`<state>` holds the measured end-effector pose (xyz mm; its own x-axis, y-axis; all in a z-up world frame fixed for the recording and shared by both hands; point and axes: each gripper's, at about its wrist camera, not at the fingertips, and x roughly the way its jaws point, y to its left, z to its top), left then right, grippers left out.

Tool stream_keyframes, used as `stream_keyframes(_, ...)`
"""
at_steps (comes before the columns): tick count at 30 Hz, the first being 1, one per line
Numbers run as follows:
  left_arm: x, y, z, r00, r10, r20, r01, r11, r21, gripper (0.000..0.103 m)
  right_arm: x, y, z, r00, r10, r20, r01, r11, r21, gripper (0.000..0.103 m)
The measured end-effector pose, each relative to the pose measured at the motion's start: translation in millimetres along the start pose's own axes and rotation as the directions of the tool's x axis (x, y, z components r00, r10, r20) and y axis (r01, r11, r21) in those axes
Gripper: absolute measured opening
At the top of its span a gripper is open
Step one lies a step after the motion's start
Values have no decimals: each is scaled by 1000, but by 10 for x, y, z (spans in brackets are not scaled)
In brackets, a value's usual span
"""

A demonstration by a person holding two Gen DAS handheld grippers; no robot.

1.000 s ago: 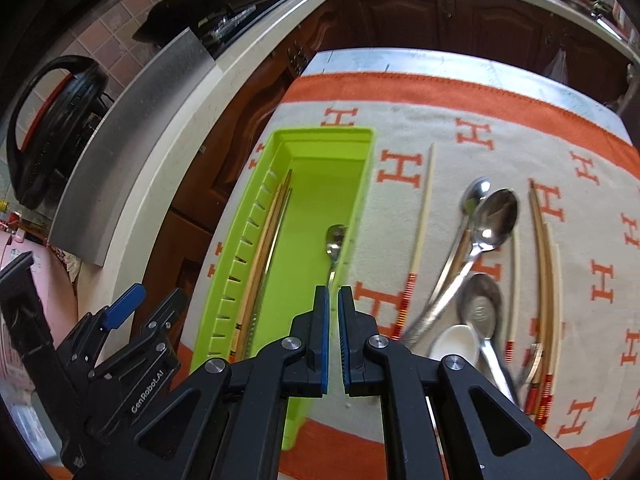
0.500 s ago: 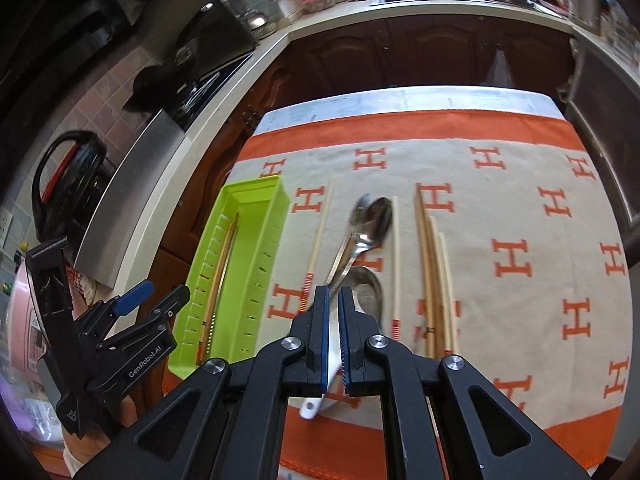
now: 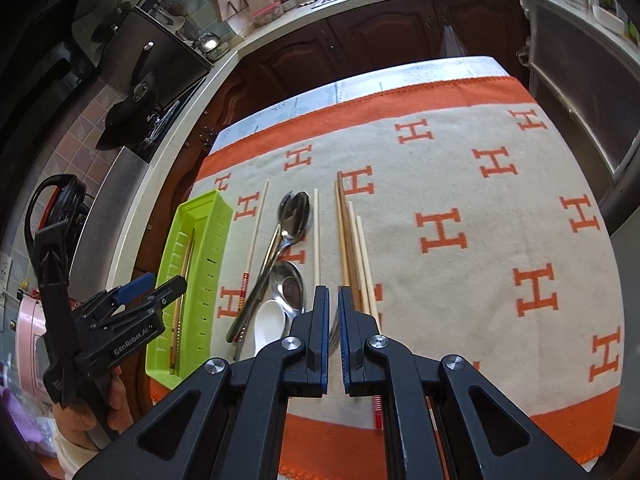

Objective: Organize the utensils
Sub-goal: 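Grasp a red-banded wooden chopstick with the left tool while the right tool grasps a striped chopstick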

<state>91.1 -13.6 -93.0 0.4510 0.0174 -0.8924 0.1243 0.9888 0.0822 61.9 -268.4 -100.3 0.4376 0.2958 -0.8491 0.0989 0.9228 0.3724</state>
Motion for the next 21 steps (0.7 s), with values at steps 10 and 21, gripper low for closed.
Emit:
stream_keyframes(10, 666, -104, 444, 990, -73, -118, 70, 997, -31, 34, 352, -292, 87, 999, 3, -39, -1, 999, 38, 5)
stream_keyframes(21, 1157, -96, 483, 976, -60, -211, 48, 997, -61, 31, 676, -429, 169, 997, 17, -79, -13, 999, 52, 5)
